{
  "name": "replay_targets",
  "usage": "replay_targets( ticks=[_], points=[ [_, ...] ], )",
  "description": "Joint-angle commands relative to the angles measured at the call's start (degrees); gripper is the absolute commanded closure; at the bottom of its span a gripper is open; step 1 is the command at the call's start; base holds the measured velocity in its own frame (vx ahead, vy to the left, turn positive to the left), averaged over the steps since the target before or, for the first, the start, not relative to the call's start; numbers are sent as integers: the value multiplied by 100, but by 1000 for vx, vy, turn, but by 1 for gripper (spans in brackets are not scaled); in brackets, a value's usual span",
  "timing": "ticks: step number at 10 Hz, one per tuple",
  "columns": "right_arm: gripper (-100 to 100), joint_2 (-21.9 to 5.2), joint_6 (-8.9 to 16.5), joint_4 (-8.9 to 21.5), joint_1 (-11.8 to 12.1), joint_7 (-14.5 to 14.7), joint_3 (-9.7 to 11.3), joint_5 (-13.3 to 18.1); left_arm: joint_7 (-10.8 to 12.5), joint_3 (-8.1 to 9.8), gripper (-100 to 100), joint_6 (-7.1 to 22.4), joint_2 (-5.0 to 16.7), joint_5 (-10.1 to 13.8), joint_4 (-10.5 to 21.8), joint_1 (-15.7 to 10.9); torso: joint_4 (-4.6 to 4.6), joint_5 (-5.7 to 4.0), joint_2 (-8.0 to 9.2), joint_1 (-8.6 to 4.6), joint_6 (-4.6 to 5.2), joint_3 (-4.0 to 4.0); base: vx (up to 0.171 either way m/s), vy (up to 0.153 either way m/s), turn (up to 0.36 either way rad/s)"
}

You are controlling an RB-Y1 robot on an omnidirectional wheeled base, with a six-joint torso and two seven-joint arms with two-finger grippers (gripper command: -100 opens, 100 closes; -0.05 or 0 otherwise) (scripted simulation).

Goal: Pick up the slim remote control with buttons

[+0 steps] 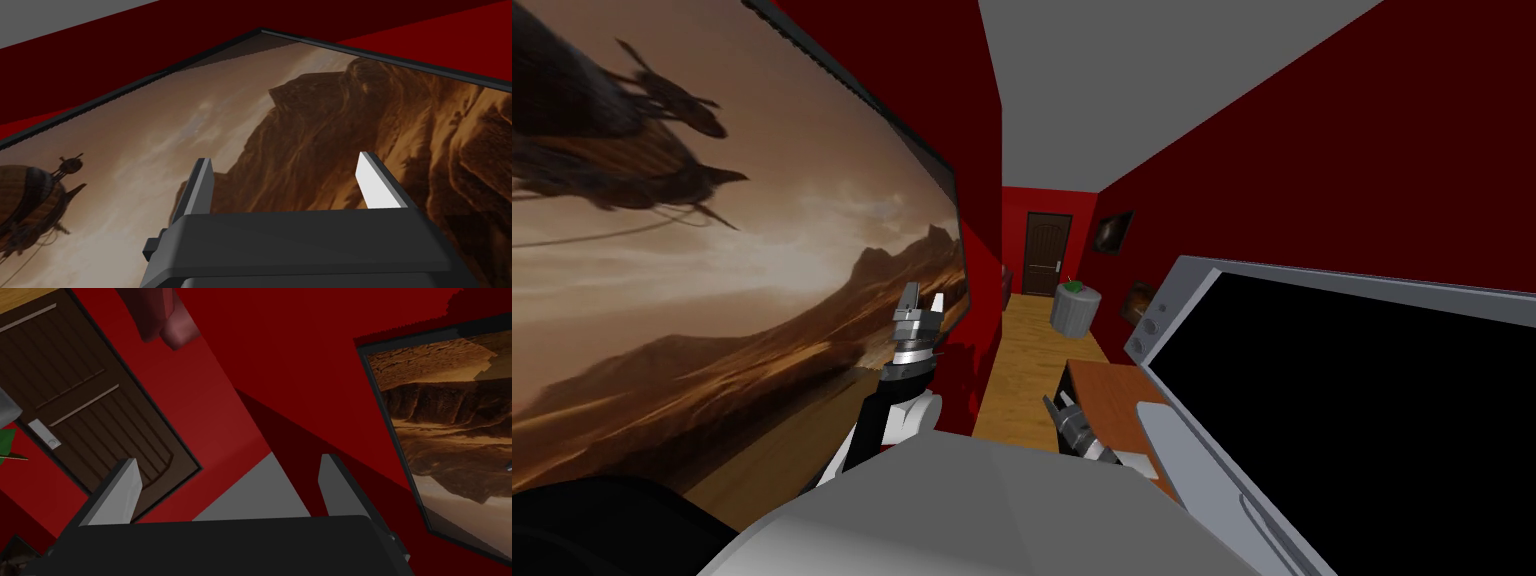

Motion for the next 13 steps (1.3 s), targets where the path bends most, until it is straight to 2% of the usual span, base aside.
replay_targets(
  ticks=[1, 2, 3, 4, 5, 6, 7, 9, 10, 11, 12, 13],
  points=[
    [-100, -209, 69, 202, -7, 157, 230, 286, 0, 0, 0, 0, 0, 0, 0, 0, 0, 0, 0, 0, 0, 0, 115, 17, -7],
    [-100, -362, 114, 384, -7, 279, 408, 460, 0, 0, 0, 0, 0, 0, 0, 0, -1, 0, -5, 0, 0, -2, 160, 36, -5],
    [-100, -415, 114, 384, -7, 279, 408, 574, 0, 0, 0, 0, 0, 0, 0, 1, -3, 1, -17, 6, 0, -9, 118, 20, -3],
    [-100, -621, 159, 569, -7, 401, 587, 772, 0, 0, 0, 0, 0, 0, 0, 0, -2, 1, -8, 0, 0, -5, 125, 12, -3],
    [-100, -621, 159, 569, -7, 401, 587, 829, 0, 0, 0, 0, 0, 0, 0, 0, -2, 0, -9, -2, 0, -5, 89, 7, -2],
    [-100, -828, 206, 757, -8, 522, 765, 1050, 0, 0, 0, 0, 0, 0, 0, 0, 0, 0, 2, -4, 0, 0, 92, 7, 1],
    [-100, -828, 206, 757, -8, 522, 765, 1083, 0, 0, 0, 0, 0, 0, 0, 0, 1, 0, 4, -4, 1, 2, 80, 8, -3],
    [-100, -1198, 301, 1138, -15, 764, 1116, 1478, 0, 0, 0, 0, 0, 0, 0, 0, 1, 0, 5, -3, 0, 3, 130, 16, -1],
    [-100, -1233, 301, 1138, -15, 764, 1116, 1584, 0, 0, 0, 0, 0, 0, 0, 1, -3, 0, -15, -3, 1, -8, 135, 13, -3],
    [-100, -1432, 350, 1330, -21, 882, 1287, 1760, 0, 0, 0, 0, 0, 0, 0, 0, -3, 0, -12, -2, 0, -7, 111, 24, 3],
    [-100, -1432, 350, 1330, -21, 882, 1287, 1830, 0, 0, 0, 0, 0, 0, 0, 0, -1, 1, -6, 1, 0, -4, 81, 18, -2],
    [-100, -1625, 400, 1525, -29, 999, 1454, 2038, 0, 0, 0, 0, 0, 0, 0, 0, 1, 1, 5, 0, 0, 2, 95, 15, -1]
  ],
)
